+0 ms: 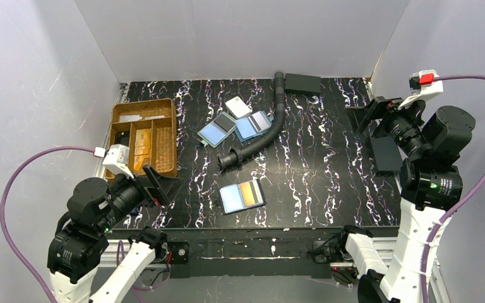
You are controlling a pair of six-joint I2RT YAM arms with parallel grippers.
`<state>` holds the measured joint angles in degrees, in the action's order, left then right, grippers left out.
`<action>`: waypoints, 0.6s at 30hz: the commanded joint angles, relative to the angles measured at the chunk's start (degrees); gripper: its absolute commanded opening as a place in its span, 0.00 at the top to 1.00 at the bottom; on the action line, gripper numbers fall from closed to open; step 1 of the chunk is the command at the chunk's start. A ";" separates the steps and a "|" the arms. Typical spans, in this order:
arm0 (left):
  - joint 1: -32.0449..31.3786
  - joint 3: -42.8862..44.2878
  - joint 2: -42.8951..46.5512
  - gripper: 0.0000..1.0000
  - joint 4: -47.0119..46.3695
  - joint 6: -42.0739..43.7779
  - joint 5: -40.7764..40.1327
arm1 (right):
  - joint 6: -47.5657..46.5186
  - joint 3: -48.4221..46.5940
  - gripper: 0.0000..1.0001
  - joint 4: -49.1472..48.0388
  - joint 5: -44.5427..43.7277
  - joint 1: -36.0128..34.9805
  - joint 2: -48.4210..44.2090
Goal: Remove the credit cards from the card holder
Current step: Reset both arms
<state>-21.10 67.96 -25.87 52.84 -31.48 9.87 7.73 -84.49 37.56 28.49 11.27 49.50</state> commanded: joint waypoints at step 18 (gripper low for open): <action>0.22 -0.28 0.69 0.02 1.56 1.16 -1.08 | 1.50 0.99 0.02 -2.78 0.60 0.42 -0.02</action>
<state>-21.10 67.96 -25.28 53.89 -31.31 9.47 8.25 -83.77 37.28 28.64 11.29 49.50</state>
